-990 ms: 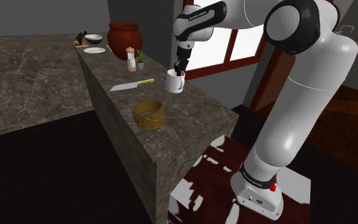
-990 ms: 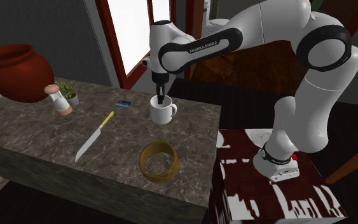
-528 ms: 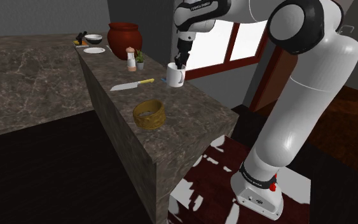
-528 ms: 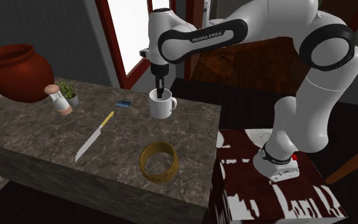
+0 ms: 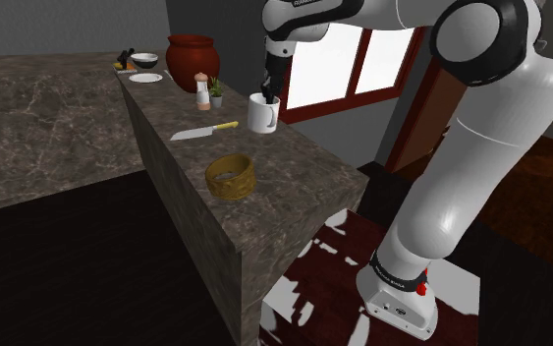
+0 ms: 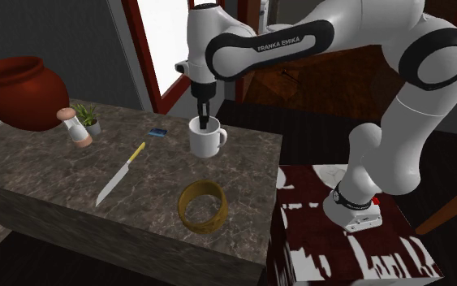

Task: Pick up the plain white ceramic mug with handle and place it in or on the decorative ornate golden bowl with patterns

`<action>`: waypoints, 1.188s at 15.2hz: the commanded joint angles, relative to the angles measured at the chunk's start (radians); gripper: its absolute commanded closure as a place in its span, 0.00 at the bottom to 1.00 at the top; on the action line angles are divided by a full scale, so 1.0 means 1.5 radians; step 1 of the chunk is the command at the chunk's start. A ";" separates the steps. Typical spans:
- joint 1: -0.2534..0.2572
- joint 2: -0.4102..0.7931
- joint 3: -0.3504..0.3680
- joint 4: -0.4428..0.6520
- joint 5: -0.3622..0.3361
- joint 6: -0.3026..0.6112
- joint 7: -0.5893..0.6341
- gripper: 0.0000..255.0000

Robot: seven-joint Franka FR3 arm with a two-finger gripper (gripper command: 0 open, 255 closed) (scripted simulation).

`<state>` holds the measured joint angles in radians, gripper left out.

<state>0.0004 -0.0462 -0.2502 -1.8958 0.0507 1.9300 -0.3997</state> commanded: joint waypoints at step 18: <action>0.080 -0.036 0.098 -0.089 -0.015 0.061 0.182 1.00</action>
<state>0.1217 -0.1011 -0.1029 -2.0179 0.0279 2.0084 -0.1241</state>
